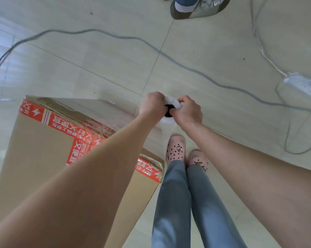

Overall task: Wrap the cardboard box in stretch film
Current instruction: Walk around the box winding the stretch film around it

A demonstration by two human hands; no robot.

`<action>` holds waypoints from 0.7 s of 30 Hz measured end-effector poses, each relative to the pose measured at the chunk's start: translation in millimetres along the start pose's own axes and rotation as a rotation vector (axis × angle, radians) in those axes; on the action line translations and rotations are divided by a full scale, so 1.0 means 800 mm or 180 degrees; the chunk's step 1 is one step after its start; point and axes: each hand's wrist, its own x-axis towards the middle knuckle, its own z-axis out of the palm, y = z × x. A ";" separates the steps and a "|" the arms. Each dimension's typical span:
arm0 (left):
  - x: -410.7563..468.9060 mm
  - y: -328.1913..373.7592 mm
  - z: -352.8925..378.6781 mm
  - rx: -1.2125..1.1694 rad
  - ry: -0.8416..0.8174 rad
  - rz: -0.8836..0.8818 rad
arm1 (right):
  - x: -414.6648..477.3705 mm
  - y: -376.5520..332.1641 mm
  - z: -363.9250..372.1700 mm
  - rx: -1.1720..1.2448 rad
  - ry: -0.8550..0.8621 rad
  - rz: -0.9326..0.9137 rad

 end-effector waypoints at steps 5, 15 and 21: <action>0.003 -0.017 -0.007 -0.0101 0.0161 -0.0083 | 0.000 -0.019 0.009 -0.0247 0.0082 -0.0167; 0.004 -0.069 -0.016 -0.1570 0.0465 -0.1054 | 0.004 -0.049 0.049 0.0283 0.0128 -0.0192; 0.009 -0.062 -0.040 -0.0490 0.0218 -0.0327 | 0.008 -0.058 0.047 0.0119 0.0012 -0.0173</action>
